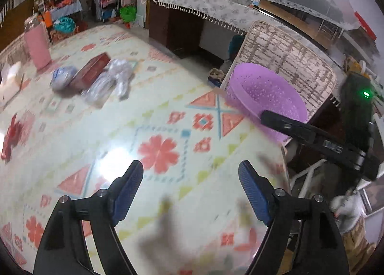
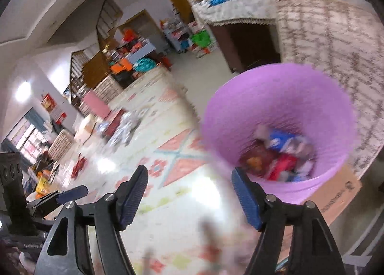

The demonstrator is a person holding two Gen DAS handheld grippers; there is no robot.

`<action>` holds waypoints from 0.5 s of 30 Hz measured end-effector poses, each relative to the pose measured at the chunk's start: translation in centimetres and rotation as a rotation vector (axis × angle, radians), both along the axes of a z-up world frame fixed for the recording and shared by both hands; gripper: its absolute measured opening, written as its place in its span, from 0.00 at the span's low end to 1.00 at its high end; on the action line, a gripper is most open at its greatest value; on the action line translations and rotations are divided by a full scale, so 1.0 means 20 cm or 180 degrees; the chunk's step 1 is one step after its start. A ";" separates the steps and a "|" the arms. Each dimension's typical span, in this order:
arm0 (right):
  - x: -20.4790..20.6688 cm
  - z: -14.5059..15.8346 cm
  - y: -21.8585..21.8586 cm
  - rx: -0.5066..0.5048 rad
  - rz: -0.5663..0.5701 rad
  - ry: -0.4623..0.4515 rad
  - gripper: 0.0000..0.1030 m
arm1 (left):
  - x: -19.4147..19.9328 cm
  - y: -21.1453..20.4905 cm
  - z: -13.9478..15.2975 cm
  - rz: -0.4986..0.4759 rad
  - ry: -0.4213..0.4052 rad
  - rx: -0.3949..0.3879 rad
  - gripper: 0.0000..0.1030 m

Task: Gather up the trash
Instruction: 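Move both tools back toward the table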

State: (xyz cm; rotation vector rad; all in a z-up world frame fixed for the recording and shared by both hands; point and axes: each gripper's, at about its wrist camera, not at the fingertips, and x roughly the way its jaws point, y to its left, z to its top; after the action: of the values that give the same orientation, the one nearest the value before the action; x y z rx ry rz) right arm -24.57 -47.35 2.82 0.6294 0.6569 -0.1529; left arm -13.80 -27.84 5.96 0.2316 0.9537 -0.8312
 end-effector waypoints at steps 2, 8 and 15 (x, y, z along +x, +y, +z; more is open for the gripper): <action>0.09 -0.02 0.10 0.0095 0.0168 0.0009 0.75 | 0.01 0.09 0.01 0.0111 -0.0077 -0.0002 0.78; 0.35 -0.04 0.41 0.0056 0.0612 -0.0017 0.75 | 0.23 0.45 0.07 0.0726 -0.0234 -0.0046 0.78; 0.58 -0.09 0.59 0.0019 0.0867 -0.0006 0.75 | 0.66 0.85 0.01 0.1439 -0.0026 0.0174 0.51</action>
State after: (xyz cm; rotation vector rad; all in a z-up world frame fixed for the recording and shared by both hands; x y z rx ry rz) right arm -13.04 -35.53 1.11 0.5399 0.7347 0.1029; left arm -0.64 -10.78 6.15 0.0605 0.9733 -0.3890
